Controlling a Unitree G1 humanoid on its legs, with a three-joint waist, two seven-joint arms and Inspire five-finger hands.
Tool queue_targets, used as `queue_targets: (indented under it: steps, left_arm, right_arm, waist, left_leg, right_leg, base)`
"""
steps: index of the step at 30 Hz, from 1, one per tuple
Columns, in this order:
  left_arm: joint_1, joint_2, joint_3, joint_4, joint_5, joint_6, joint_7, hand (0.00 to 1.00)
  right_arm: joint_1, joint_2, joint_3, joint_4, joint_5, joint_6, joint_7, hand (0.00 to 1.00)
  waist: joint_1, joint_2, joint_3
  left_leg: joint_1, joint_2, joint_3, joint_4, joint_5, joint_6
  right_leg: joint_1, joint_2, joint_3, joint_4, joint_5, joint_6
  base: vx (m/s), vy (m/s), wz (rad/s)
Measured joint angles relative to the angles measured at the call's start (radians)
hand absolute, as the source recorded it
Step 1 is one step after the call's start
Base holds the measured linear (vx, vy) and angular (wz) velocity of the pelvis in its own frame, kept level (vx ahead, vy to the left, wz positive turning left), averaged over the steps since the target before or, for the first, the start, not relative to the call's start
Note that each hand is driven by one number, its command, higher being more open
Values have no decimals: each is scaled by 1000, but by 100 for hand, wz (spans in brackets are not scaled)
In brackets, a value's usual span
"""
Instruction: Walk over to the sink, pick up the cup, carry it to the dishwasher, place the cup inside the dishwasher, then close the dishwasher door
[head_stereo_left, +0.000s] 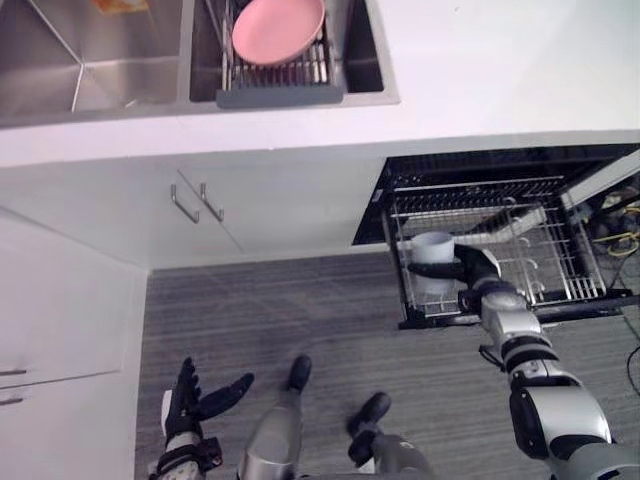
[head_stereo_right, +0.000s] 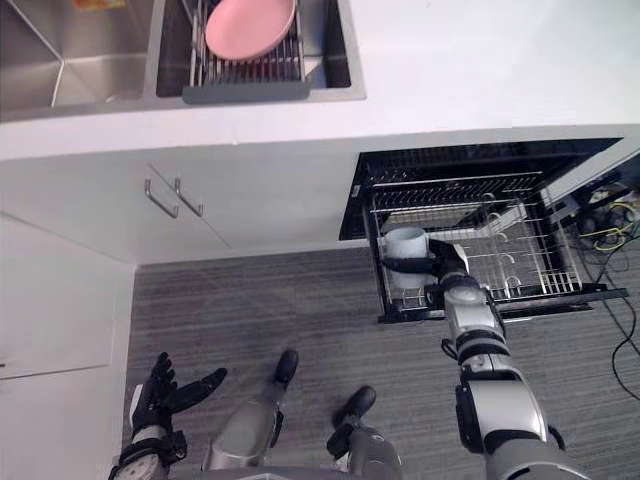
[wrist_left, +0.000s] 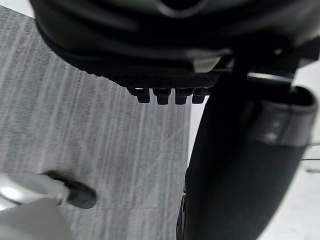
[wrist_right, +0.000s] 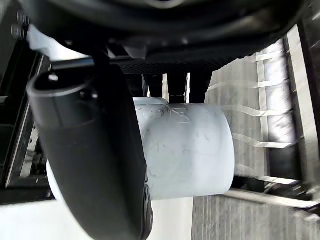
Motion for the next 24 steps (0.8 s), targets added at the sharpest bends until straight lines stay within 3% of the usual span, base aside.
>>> queue_targets:
  steps: [6, 10, 20, 21, 24]
  left_arm:
    - [-37, 8, -7, -22, -10, 2, 1, 100]
    - [-39, 23, -21, -25, -30, 13, 3, 100]
    - [-43, 30, -88, -60, -69, 20, 8, 100]
    - [-43, 28, -91, -65, -70, 22, 8, 100]
    - [-43, 26, -97, -84, -78, 29, 7, 100]
  right_arm:
    - [-104, -50, 0, 22, -1, 6, 1, 0]
    - [-126, -61, -8, 37, 0, 28, -1, 0]
    - [-190, -104, -55, 108, 33, 83, -25, 0]
    - [-199, -105, -58, 111, 40, 88, -24, 100]
    - [-222, -110, -71, 137, 42, 89, -18, 100]
  waist:
    - [19, 1, 59]
    - [24, 5, 65]
    - [22, 43, 93]
    - [21, 44, 94]
    - [21, 54, 99]
  left_leg:
    - [-56, -2, -2, 43, -13, 7]
    - [-77, 1, 0, 48, -14, 7]
    - [-104, 3, 24, 54, -2, 11]
    - [-108, 2, 24, 55, -2, 11]
    - [-112, 0, 21, 60, -2, 11]
  right_leg:
    - [-38, -7, 9, 25, 0, 0]
    - [-60, -8, 11, 42, -3, -3]
    - [-88, -14, 12, 55, -11, -6]
    - [-96, -17, 12, 63, -16, -6]
    - [-101, -23, 11, 81, -27, -2]
  base:
    - [-42, 24, 6]
    - [-44, 9, 0]
    - [15, 4, 1]
    - [0, 0, 0]
    - [-13, 6, 3]
